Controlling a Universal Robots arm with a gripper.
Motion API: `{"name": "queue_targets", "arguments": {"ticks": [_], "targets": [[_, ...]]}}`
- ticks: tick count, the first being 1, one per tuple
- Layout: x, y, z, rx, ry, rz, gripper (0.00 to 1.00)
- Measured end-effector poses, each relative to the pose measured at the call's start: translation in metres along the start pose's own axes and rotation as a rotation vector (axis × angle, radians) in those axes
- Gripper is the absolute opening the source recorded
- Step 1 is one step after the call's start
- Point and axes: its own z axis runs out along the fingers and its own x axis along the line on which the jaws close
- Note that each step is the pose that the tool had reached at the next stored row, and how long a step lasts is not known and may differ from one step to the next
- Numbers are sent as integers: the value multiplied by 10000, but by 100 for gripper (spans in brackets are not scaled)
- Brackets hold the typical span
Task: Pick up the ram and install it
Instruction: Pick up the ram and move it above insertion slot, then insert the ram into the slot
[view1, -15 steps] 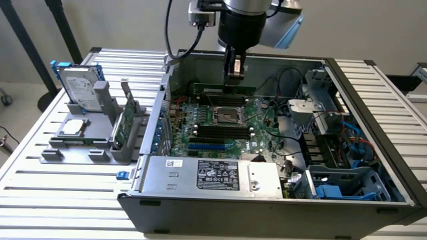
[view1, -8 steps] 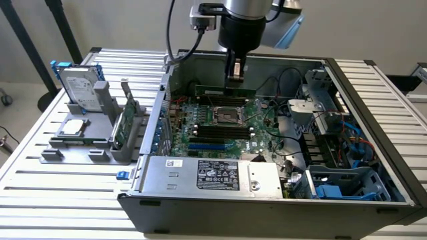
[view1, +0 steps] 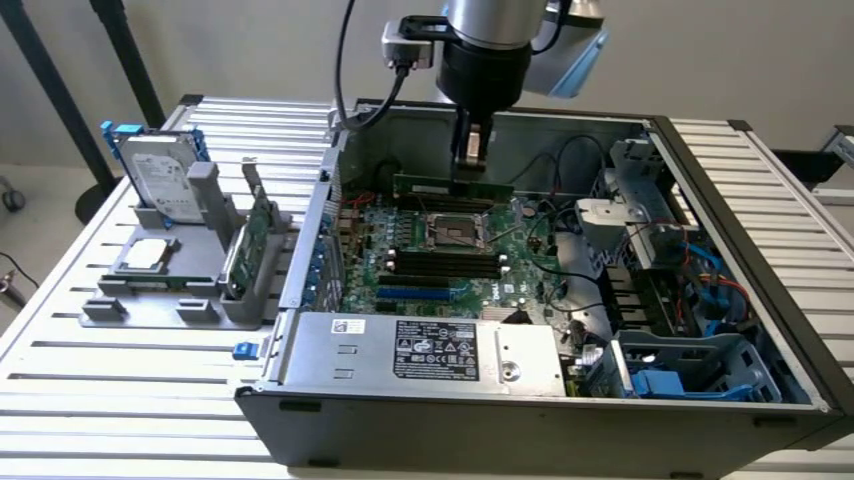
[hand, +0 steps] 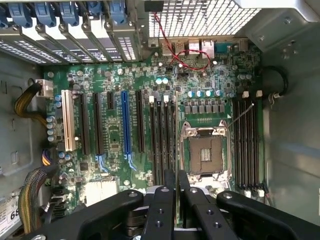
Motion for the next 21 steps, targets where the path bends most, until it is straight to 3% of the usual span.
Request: {"name": "queue_targets", "arguments": {"ticks": [6,8,21], "targets": [[-10,-2,62,213,29,-9,14],[-8,-3,89,258,45,-10,14],[-7,-4,107,266,61,-11,14]]}}
